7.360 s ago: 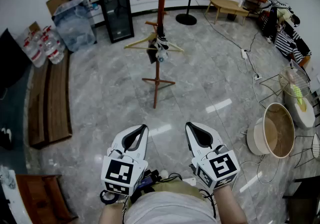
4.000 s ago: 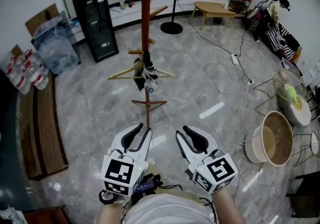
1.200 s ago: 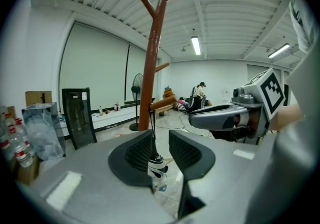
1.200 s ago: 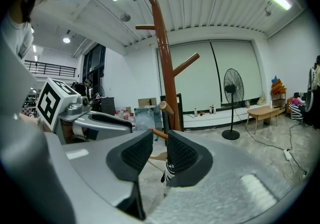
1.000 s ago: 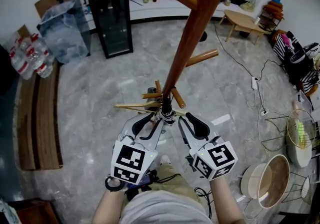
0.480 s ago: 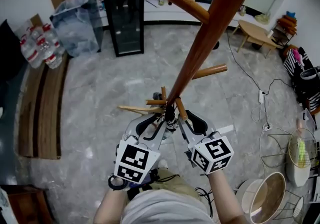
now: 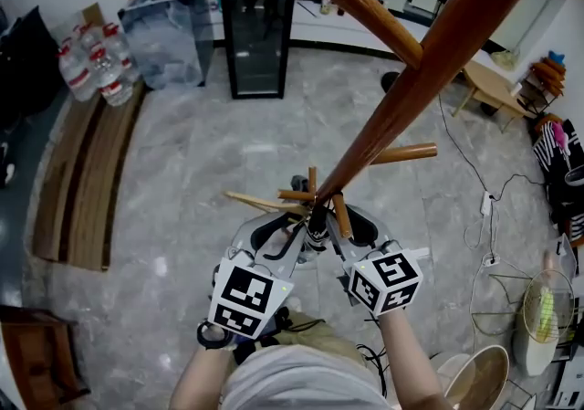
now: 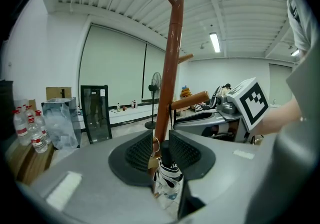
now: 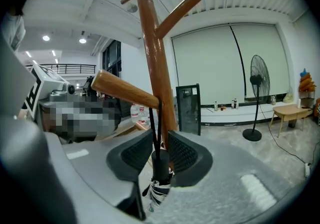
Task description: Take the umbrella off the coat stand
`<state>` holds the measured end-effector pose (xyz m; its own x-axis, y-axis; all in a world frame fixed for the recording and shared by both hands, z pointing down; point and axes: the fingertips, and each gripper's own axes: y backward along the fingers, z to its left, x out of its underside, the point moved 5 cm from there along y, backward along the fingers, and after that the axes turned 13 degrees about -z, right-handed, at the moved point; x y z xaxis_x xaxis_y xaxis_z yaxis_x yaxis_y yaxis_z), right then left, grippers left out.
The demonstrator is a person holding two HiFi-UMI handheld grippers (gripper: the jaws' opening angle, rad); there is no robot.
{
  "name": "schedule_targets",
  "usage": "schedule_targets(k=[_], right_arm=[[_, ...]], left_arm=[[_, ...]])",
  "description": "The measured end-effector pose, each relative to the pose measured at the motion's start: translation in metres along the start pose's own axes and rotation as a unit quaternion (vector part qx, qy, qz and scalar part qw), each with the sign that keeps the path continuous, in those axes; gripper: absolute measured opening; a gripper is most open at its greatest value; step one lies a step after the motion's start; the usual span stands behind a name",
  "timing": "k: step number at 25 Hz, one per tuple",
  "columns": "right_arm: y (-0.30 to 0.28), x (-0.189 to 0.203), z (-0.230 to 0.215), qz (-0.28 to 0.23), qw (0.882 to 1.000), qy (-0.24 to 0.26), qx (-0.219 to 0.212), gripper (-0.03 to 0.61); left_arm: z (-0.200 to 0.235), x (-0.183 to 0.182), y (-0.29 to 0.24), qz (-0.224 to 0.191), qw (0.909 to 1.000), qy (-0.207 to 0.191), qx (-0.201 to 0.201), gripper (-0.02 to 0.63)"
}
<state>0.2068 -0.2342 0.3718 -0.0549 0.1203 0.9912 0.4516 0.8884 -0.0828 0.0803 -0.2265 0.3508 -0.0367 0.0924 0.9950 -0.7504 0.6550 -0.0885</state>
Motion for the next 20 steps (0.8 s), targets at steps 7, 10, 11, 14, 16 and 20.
schedule_targets(k=[7,10,11,14,16,20], right_arm=[[-0.006,0.001,0.001,0.001,1.000,0.009,-0.029,0.012],[-0.006,0.000,0.001,0.002,0.999,0.019,-0.031,0.006],[-0.006,0.000,0.002,0.003,0.999,0.020,-0.031,0.006],[-0.005,0.000,0.002,0.004,0.999,0.013,-0.031,0.005],[-0.005,0.000,0.001,0.004,0.999,0.003,-0.031,0.005],[-0.004,0.000,0.002,0.006,0.999,0.000,-0.033,0.005]], left_arm=[[0.002,0.004,-0.002,0.001,0.9999,0.005,-0.014,0.098],[0.001,0.004,-0.004,0.002,0.9999,0.004,-0.014,0.098],[0.001,0.004,-0.005,0.002,0.9999,0.005,-0.014,0.098],[0.000,0.004,-0.008,0.002,0.9999,0.006,-0.011,0.098],[-0.003,0.005,-0.012,0.003,1.0000,0.005,-0.005,0.098],[-0.008,0.005,-0.017,0.004,1.0000,0.003,0.007,0.097]])
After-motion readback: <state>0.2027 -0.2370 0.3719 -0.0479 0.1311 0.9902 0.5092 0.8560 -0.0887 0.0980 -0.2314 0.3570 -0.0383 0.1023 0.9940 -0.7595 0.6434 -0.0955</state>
